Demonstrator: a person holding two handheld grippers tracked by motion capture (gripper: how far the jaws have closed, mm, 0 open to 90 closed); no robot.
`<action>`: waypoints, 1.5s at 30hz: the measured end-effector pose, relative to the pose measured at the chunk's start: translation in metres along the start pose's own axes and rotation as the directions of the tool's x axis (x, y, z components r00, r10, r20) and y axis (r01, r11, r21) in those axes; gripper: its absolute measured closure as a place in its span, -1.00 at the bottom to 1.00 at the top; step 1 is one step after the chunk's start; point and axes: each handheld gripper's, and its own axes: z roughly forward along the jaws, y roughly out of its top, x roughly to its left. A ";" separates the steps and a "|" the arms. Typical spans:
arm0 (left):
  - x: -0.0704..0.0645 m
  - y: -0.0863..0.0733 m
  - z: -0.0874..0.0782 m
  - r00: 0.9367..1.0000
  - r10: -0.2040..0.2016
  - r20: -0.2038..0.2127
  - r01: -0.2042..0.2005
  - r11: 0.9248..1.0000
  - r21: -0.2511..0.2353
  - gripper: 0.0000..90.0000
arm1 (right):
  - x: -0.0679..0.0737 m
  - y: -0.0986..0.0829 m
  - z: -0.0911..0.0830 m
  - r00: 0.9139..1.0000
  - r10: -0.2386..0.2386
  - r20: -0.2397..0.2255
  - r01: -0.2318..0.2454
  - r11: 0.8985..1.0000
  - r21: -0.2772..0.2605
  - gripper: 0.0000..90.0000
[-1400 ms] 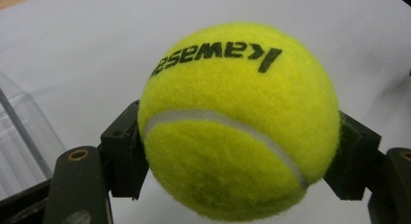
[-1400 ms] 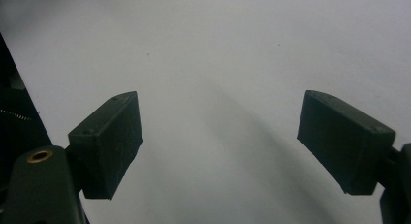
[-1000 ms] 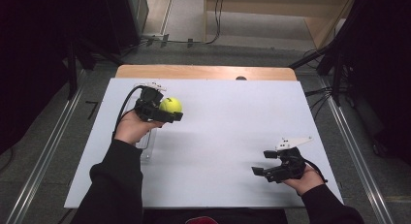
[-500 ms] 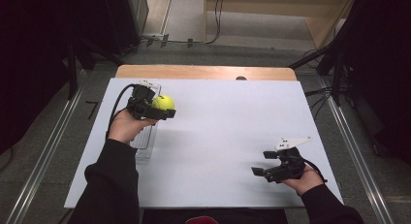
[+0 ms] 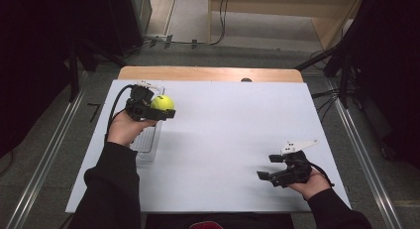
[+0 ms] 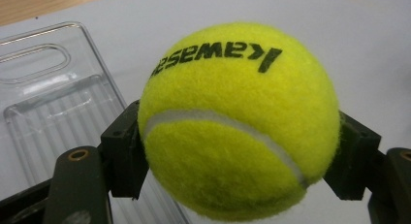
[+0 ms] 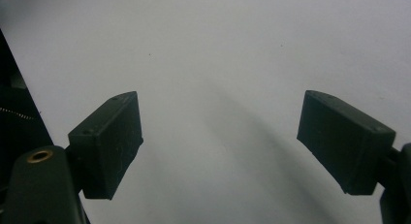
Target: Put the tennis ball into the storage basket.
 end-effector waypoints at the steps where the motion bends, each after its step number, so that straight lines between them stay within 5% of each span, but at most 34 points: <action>1: 0.000 0.000 0.000 1.000 -0.005 -0.004 0.005 1.000 -0.002 -0.43 | 0.000 0.000 0.000 1.000 0.000 0.000 0.000 1.000 0.000 -0.69; 21: 0.019 -0.005 -0.014 0.997 -0.070 -0.040 0.068 0.996 -0.050 -0.43 | 0.000 0.000 0.000 1.000 0.001 -0.001 -0.001 1.000 0.004 -0.69; 45: 0.040 -0.013 -0.022 0.980 -0.134 -0.146 0.125 0.990 -0.073 -0.43 | 0.000 0.000 -0.001 1.000 0.002 0.001 -0.002 1.000 0.001 -0.69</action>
